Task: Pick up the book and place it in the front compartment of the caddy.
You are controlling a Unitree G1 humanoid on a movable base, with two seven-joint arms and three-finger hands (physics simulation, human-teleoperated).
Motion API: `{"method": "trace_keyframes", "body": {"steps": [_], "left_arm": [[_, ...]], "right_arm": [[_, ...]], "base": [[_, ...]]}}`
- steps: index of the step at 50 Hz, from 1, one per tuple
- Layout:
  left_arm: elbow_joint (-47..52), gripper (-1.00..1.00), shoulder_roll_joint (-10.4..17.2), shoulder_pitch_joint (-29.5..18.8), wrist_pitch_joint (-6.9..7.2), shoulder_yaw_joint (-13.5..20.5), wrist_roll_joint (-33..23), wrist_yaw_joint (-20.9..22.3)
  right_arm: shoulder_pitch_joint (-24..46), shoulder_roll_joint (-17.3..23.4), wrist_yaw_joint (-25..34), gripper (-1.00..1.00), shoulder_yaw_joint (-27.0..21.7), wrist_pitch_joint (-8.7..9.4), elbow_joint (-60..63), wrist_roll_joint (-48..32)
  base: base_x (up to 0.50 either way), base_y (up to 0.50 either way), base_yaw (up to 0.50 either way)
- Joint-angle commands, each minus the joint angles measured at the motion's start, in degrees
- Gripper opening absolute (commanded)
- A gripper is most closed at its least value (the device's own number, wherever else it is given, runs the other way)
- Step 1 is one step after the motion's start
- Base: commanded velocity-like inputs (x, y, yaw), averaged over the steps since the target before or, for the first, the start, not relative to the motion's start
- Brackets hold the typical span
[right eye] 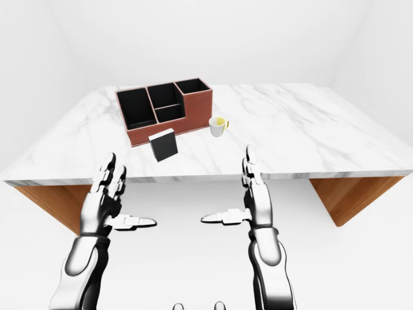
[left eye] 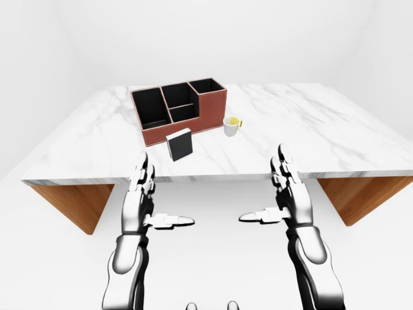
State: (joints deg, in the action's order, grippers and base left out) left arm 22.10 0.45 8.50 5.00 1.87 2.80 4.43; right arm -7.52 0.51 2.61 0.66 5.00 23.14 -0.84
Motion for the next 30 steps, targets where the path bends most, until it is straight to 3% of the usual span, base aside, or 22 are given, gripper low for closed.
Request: {"method": "trace_keyframes", "body": {"steps": [1,13,30], "left_arm": [[11.0,1.0,-0.4,4.6,0.0,-0.5,0.3,1.1],[13.1,1.0,-0.6,4.9,0.0,0.3,1.1,1.3],[12.6,1.0,-0.6,4.4,0.0,0.6,1.7,1.3]], "right_arm": [[-2.9,-0.2,-0.4,1.0,2.4,0.0,11.5,-2.0],[-2.7,0.2,-1.1,1.0,2.4,0.0,11.6,-4.5],[-3.1,-0.2,-0.6,1.0,2.9,0.0,10.6,-4.7]], "base": [[0.0,0.0,0.0],[0.0,0.0,0.0],[0.0,0.0,0.49]]}}
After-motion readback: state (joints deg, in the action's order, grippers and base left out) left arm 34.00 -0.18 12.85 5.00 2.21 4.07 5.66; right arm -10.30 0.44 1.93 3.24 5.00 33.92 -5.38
